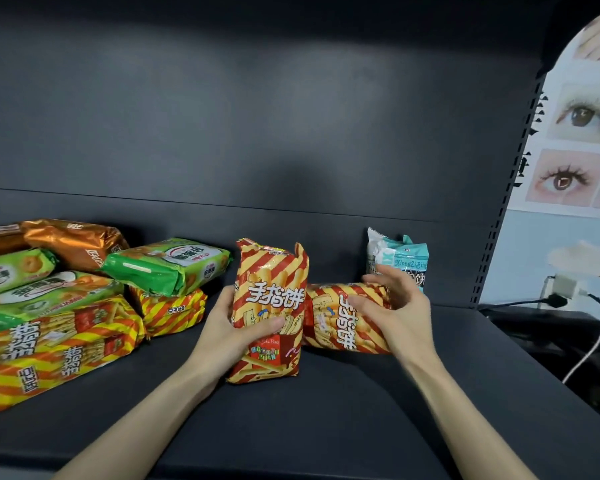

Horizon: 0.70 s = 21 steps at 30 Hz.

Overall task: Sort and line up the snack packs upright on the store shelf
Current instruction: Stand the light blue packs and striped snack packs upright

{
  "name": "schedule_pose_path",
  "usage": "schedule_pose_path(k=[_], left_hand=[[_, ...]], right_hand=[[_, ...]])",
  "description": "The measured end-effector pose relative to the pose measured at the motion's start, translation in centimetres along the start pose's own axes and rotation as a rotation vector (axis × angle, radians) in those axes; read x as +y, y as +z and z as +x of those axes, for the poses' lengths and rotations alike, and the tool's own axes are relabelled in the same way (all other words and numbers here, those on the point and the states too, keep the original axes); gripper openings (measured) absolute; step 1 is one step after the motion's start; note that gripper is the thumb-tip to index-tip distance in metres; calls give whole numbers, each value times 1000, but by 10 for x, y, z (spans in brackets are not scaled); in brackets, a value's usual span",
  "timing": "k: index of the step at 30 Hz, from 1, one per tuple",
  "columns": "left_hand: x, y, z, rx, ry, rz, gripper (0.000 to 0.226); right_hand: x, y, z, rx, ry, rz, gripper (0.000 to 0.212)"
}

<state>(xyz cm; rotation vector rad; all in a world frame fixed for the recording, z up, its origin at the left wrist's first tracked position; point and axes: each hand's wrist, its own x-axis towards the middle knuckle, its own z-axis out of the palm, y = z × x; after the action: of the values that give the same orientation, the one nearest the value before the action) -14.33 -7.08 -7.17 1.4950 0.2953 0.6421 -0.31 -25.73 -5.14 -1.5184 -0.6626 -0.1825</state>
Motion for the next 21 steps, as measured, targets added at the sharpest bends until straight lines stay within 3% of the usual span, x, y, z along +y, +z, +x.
schedule_pose_path(k=[3, 6, 11, 13, 17, 21], left_hand=[[1, -1, 2, -28, -26, -50, 66], [0, -2, 4, -70, -67, -66, 76], [-2, -4, 5, -135, -72, -10, 91], [-2, -5, 5, -142, -71, 15, 90], [-3, -5, 2, -109, -52, 53, 82], [-3, -4, 3, 10, 11, 78, 82]], right_hand=[[-3, 0, 5, 8, -17, -16, 50], [2, 3, 3, -118, 46, -87, 50], [14, 9, -7, -476, 119, -354, 96], [12, 7, -5, -527, 142, -402, 110], [-1, 1, -2, -354, 135, -269, 96], [-23, -6, 7, -129, -11, -14, 71]])
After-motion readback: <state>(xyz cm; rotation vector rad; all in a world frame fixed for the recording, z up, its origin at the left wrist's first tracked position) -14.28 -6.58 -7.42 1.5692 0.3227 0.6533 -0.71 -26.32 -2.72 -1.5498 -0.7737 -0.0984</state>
